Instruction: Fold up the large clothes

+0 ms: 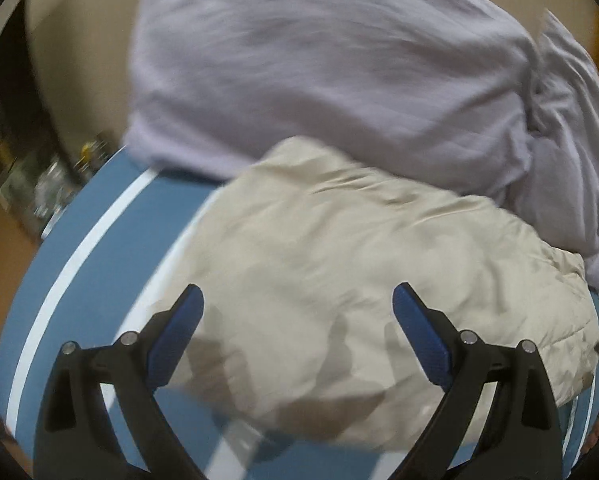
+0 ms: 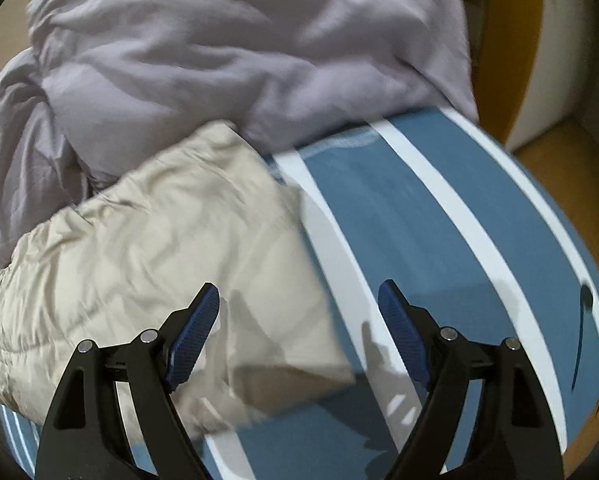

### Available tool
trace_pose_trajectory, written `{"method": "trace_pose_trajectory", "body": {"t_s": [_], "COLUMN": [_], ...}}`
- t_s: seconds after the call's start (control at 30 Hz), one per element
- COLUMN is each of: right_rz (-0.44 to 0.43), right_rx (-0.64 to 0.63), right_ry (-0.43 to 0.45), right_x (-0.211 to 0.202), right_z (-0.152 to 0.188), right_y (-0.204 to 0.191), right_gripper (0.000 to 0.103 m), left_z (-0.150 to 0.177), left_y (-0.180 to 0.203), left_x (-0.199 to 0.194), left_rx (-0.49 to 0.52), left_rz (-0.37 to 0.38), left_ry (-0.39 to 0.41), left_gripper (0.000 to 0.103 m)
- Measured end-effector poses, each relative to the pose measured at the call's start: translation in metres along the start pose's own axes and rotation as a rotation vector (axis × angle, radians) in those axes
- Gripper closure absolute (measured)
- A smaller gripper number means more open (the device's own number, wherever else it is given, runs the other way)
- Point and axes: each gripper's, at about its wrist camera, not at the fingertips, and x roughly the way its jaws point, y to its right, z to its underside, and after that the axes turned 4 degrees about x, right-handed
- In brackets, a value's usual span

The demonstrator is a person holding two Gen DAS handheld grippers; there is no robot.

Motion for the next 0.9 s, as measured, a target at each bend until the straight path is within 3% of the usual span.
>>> {"method": "trace_pose_trajectory", "body": {"t_s": [0.2,0.5,0.6,0.7,0.9], "right_rz": [-0.06,-0.172,-0.221,-0.227,-0.245], "right_rx": [0.112,0.245,0.271,0.245,0.244], "right_ry": [-0.071,-0.146,-0.154,-0.138,-0.104], "right_x": [0.009,0.023,0.025,0.021,0.012], "right_z": [0.016,0.024,0.025,0.024,0.025], "right_y": [0.024,0.028,0.027,0.019,0.019], "right_gripper": [0.02,0.021,0.04,0.052,0.074], "left_z": [0.029,0.036,0.035,0.033,0.029], "left_y": [-0.063,-0.077,-0.08,-0.08,-0.073], "left_x": [-0.007,0.017,0.03,0.036,0.026], "left_rx": [-0.15,-0.271,-0.328,-0.377,-0.343], "left_rz": [-0.025,0.076,0.133,0.195,0.195], "left_ry": [-0.091,-0.165,-0.187,-0.18,-0.149], "left_gripper": [0.009,0.011,0.019,0.038,0.059]}}
